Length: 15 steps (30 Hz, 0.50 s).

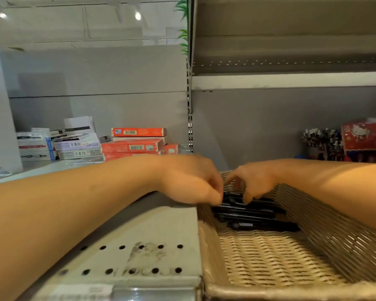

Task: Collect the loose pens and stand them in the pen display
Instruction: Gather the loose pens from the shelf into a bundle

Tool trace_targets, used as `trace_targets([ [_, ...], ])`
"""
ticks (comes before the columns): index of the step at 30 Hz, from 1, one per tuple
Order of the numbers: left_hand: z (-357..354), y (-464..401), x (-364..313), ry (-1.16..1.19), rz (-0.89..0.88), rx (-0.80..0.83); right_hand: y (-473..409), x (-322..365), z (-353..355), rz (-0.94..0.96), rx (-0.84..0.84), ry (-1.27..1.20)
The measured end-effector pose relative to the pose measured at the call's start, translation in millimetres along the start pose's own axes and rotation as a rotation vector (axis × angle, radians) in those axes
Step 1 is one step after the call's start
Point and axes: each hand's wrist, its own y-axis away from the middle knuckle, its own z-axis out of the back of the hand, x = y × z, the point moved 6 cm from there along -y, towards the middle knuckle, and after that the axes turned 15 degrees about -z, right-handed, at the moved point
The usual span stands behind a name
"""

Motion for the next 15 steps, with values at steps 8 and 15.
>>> trace_targets([
  [8, 72, 93, 84, -0.026, 0.239, -0.443, 58, 36, 63, 0.073, -0.243, -0.343],
  [15, 53, 184, 171, -0.202, 0.573, -0.257, 93, 127, 94, 0.144, -0.330, -0.474],
])
